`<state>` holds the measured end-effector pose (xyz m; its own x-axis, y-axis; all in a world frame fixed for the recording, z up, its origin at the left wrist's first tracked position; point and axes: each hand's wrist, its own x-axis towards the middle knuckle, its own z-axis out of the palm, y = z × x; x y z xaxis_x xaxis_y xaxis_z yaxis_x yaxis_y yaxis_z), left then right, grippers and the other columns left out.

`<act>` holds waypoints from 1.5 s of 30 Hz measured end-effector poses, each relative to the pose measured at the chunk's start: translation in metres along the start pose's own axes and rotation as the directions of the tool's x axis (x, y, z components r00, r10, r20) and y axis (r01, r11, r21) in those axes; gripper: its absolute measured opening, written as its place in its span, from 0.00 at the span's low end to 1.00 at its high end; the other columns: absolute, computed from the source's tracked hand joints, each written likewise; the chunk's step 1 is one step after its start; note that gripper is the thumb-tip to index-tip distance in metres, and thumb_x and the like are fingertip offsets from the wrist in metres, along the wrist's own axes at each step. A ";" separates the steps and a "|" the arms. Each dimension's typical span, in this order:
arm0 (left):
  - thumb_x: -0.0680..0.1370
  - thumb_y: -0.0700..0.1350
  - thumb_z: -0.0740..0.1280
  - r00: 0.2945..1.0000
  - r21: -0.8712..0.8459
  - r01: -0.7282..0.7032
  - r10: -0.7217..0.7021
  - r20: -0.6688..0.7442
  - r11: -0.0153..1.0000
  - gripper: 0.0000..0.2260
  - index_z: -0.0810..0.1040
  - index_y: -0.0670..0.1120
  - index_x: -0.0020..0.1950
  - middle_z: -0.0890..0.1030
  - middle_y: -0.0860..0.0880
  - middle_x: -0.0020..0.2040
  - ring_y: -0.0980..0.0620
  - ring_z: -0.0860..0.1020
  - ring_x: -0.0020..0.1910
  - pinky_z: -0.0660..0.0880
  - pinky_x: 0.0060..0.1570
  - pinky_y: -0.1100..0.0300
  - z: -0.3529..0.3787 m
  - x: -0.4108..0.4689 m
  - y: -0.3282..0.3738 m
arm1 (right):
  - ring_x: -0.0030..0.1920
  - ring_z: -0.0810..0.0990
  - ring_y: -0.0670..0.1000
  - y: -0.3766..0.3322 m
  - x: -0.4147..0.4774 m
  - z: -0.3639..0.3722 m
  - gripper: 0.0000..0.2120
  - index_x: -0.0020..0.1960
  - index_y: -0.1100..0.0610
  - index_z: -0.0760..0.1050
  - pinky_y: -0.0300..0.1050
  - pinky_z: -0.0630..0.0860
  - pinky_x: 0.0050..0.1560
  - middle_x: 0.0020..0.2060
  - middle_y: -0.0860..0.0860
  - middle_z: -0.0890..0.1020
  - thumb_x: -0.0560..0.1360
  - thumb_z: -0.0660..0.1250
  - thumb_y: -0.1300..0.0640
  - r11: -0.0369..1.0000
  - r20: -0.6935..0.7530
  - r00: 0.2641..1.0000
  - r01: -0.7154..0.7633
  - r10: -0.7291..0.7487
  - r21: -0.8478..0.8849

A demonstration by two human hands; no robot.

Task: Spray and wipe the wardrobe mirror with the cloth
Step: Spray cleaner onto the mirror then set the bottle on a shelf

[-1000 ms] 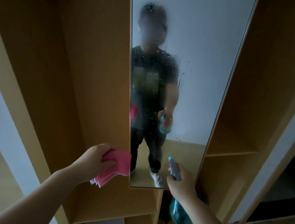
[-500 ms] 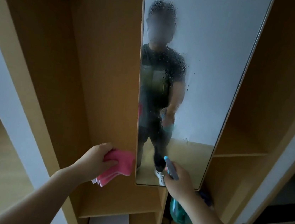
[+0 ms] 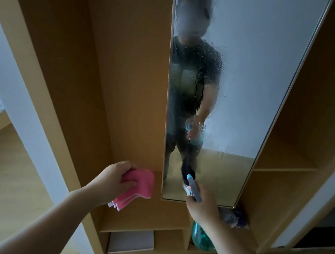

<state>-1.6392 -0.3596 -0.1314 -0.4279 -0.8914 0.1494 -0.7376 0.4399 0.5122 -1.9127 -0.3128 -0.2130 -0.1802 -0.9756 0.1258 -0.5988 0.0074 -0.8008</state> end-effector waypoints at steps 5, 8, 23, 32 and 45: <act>0.76 0.45 0.70 0.999 0.002 0.006 -0.006 0.038 1.000 0.12 0.73 0.61 0.52 0.77 0.64 0.46 0.68 0.76 0.44 0.73 0.37 0.74 0.010 -0.004 -0.004 | 0.28 0.69 0.47 0.010 -0.011 0.008 0.08 0.45 0.55 0.72 0.39 0.66 0.29 0.31 0.53 0.71 0.73 0.61 0.67 0.998 0.042 0.997 -0.065 0.064 0.009; 0.75 0.45 0.71 0.999 -0.001 0.023 -0.023 0.045 1.000 0.13 0.73 0.61 0.52 0.77 0.63 0.46 0.68 0.75 0.43 0.72 0.37 0.75 0.015 -0.004 -0.006 | 0.26 0.68 0.46 0.019 -0.019 0.013 0.08 0.40 0.54 0.70 0.38 0.64 0.28 0.30 0.55 0.72 0.73 0.62 0.66 0.995 0.048 0.994 -0.097 0.097 0.002; 0.76 0.46 0.70 0.990 -0.003 0.026 -0.025 0.136 1.000 0.11 0.75 0.56 0.56 0.77 0.63 0.46 0.63 0.77 0.43 0.74 0.38 0.72 0.049 -0.003 0.001 | 0.29 0.77 0.48 0.061 -0.037 0.014 0.07 0.42 0.49 0.73 0.35 0.69 0.28 0.33 0.52 0.79 0.72 0.65 0.61 0.964 0.005 0.964 -0.264 0.265 -0.024; 0.76 0.46 0.70 0.981 -0.013 0.016 -0.014 0.193 1.000 0.11 0.75 0.58 0.56 0.77 0.63 0.47 0.62 0.78 0.44 0.75 0.37 0.69 0.071 0.013 0.022 | 0.29 0.78 0.44 0.081 -0.041 -0.008 0.16 0.41 0.42 0.70 0.33 0.70 0.26 0.33 0.48 0.78 0.73 0.65 0.64 0.945 -0.075 0.943 -0.323 0.325 0.040; 0.77 0.46 0.69 0.970 -0.001 -0.027 0.026 0.241 1.000 0.11 0.77 0.54 0.59 0.79 0.59 0.50 0.60 0.78 0.47 0.77 0.44 0.66 0.088 0.034 0.043 | 0.30 0.71 0.45 0.109 -0.042 -0.037 0.13 0.41 0.46 0.68 0.36 0.68 0.32 0.33 0.47 0.74 0.73 0.64 0.64 0.857 -0.184 0.838 -0.513 0.513 0.053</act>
<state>-1.7314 -0.3615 -0.1793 -0.5602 -0.8271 -0.0450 -0.7255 0.4637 0.5086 -1.9993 -0.2633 -0.2845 -0.6023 -0.7734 -0.1977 -0.3792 0.4951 -0.7817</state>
